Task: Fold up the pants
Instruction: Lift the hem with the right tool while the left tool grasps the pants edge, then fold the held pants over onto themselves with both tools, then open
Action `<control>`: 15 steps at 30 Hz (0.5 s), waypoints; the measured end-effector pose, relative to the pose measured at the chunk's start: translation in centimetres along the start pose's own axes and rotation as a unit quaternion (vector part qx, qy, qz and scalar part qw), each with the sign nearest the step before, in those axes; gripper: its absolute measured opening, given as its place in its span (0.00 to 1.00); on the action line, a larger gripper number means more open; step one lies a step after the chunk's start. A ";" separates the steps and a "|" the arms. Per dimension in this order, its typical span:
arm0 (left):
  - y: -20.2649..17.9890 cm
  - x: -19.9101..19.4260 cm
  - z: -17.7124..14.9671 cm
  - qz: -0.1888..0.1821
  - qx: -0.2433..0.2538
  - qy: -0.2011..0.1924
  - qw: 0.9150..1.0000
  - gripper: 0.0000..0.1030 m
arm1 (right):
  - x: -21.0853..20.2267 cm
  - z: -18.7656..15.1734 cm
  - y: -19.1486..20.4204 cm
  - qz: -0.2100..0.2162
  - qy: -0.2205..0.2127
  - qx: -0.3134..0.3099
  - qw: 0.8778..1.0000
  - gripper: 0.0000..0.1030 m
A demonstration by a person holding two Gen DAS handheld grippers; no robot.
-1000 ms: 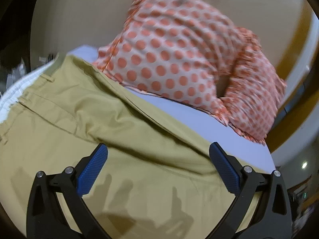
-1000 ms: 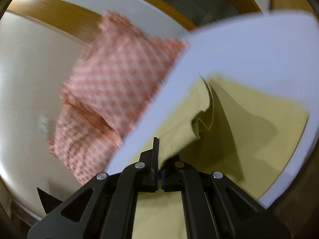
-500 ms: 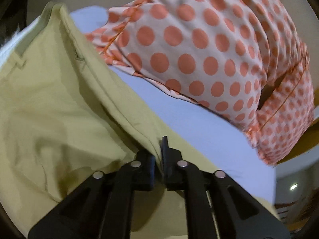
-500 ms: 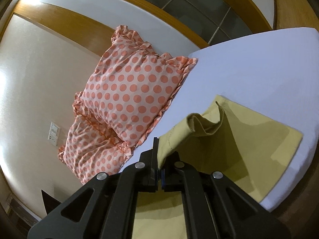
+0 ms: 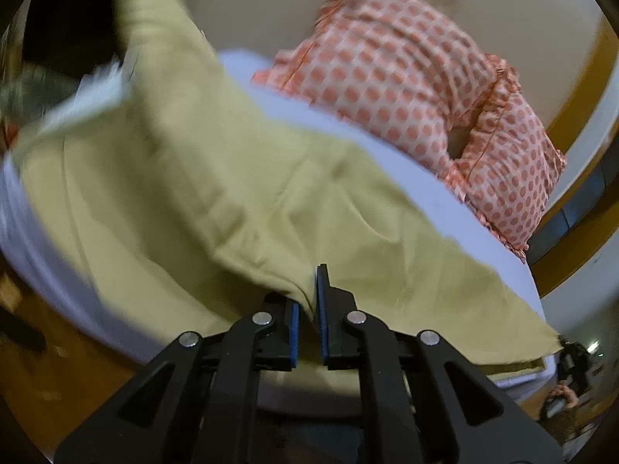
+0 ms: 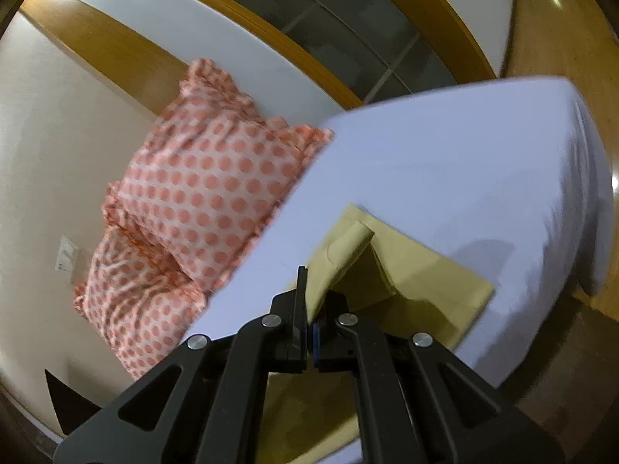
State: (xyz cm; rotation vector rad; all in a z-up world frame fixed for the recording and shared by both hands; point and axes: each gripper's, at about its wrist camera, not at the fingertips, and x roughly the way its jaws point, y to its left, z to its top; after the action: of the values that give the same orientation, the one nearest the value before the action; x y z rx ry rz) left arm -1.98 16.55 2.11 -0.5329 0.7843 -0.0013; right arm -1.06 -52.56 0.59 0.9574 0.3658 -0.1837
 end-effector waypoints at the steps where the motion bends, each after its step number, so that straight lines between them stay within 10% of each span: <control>1: 0.6 0.2 -0.5 -0.002 -0.010 0.004 1.000 0.08 | 0.2 -0.2 -0.3 -0.009 0.004 -0.001 1.000 0.01; 5: 1.4 0.5 -1.4 -0.017 -0.023 -0.001 1.000 0.10 | -0.3 -0.6 -0.7 -0.047 0.013 -0.007 0.999 0.07; 9: 1.0 -0.5 -2.2 -0.036 -0.002 -0.019 0.999 0.38 | -3.4 -0.5 -1.4 -0.089 -0.048 -0.017 0.995 0.69; 15: 1.6 -2.1 -3.0 -0.064 0.005 -0.039 0.997 0.52 | -3.1 -0.6 -3.0 -0.110 -0.039 -0.013 0.993 0.66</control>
State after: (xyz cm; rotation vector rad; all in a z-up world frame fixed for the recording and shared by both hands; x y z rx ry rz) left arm -5.74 16.96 1.06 -0.5701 0.6730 -0.1010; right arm -5.00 -53.77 -0.84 0.8812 0.4004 -0.4145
